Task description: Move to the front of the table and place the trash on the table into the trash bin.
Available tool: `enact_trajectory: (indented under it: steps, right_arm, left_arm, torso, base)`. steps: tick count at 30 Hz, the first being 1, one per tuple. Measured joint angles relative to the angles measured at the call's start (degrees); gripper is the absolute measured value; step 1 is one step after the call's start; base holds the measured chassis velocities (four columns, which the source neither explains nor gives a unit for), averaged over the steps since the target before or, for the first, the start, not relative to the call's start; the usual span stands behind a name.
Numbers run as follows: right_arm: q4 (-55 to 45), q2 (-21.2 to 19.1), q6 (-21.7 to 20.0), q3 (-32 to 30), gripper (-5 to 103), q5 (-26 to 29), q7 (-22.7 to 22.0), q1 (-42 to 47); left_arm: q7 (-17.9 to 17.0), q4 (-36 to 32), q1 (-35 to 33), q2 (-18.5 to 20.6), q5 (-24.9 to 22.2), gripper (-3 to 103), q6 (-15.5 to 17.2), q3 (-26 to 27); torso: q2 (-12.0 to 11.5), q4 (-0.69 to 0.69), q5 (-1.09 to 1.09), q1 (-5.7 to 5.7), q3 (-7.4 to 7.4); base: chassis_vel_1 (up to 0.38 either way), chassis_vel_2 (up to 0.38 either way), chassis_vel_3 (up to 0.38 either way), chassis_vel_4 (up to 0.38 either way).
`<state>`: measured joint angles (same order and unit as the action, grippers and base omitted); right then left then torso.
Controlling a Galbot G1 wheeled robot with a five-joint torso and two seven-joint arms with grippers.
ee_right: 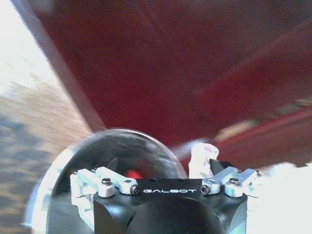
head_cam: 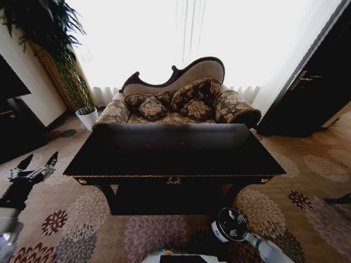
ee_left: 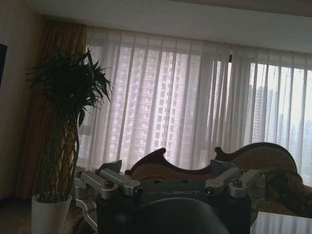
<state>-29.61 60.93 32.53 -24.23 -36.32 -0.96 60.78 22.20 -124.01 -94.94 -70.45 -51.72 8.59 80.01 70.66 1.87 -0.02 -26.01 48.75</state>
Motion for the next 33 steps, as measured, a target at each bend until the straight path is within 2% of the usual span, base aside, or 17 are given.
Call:
enact_trajectory:
  steps: [3,6,9,11,12,13,16,17,18,20,25,28,31,33]
  right_arm:
    - [-1.48,-0.2,-0.66,-0.17,100,-3.34,-1.88,0.5]
    - [-1.43,-1.77,2.27,1.99,100,-6.63,-0.96,1.77]
    - [-0.67,-2.62,2.95,2.8,100,-7.16,-0.03,1.88]
    - [-0.32,-2.84,2.96,3.3,100,-6.4,0.23,1.82]
    - [0.77,-3.43,3.59,5.22,100,-1.46,3.19,1.96]
    - [1.08,-3.62,3.92,5.99,100,0.83,5.15,2.4]
    - [1.66,-3.67,4.19,6.31,100,4.04,7.41,2.72]
    - [1.66,-3.67,4.19,6.31,100,4.04,7.41,2.72]
    - [2.34,-3.35,3.87,6.24,100,6.3,6.15,2.19]
    - [2.49,-2.71,3.89,5.99,100,6.38,5.47,2.07]
    - [2.11,-2.02,4.2,5.68,100,5.86,5.21,2.58]
    - [2.79,-2.04,4.31,5.52,100,6.21,5.5,2.28]
    - [3.86,-1.75,5.25,4.24,100,11.59,9.31,1.24]
    - [3.77,-1.43,5.26,3.91,100,12.32,9.42,1.24]
  left_arm:
    - [0.0,0.05,0.12,-0.03,0.09,100,0.0,-0.18]
    - [0.0,-0.01,0.25,-0.1,0.16,100,0.0,-0.48]
    - [0.0,-0.02,0.27,-0.08,0.18,100,0.01,-0.51]
    - [0.0,0.0,0.27,-0.06,0.18,100,0.01,-0.5]
    - [0.0,0.11,0.27,0.02,0.19,100,0.01,-0.48]
    - [0.0,0.15,0.29,0.09,0.18,100,0.01,-0.45]
    - [0.0,0.29,0.4,0.18,0.16,100,0.02,-0.43]
    - [0.0,0.29,0.4,0.18,0.16,100,0.02,-0.43]
    - [0.0,0.36,0.44,0.18,0.16,100,0.02,-0.43]
    - [-0.01,0.48,0.51,0.11,0.19,100,0.02,-0.51]
    - [-0.01,0.46,0.52,0.02,0.19,100,0.02,-0.62]
    - [-0.01,0.47,0.47,0.03,0.19,100,0.02,-0.6]
    - [0.0,0.51,0.41,0.07,0.06,100,-0.04,-0.49]
    - [0.0,0.53,0.41,0.07,0.07,100,-0.06,-0.49]
  torso:
    - [0.0,-0.03,0.01,0.0,0.0]
    - [-0.01,0.01,-0.02,0.0,0.0]
    - [0.0,0.01,0.01,0.0,0.0]
    - [0.0,0.0,0.0,0.0,0.0]
    - [0.0,-0.03,0.0,0.0,0.0]
    - [0.0,-0.02,0.01,0.0,0.0]
    - [0.0,0.04,0.01,0.0,0.0]
    - [0.0,0.04,0.01,0.0,0.0]
    - [0.0,0.03,-0.02,0.0,0.0]
    - [0.0,-0.03,0.01,0.01,0.0]
    - [0.0,0.01,0.0,0.0,0.0]
    - [0.0,-0.01,0.0,0.0,0.0]
    - [0.0,-0.02,-0.03,0.0,0.0]
    - [0.0,-0.01,0.0,0.0,0.0]
  base:
    - [0.0,0.0,0.0,0.0]
    - [0.0,0.0,0.0,0.0]
    - [0.0,0.0,0.0,0.0]
    - [0.0,0.0,0.0,0.0]
    - [0.0,0.0,0.0,0.0]
    - [0.0,0.0,0.0,0.0]
    - [0.0,0.0,0.0,0.0]
    - [0.0,0.0,0.0,0.0]
    - [0.0,0.0,0.0,0.0]
    - [0.0,0.0,0.0,0.0]
    - [0.0,0.0,0.0,0.0]
    - [0.0,0.0,0.0,0.0]
    - [0.0,0.0,0.0,0.0]
    - [0.0,0.0,0.0,0.0]
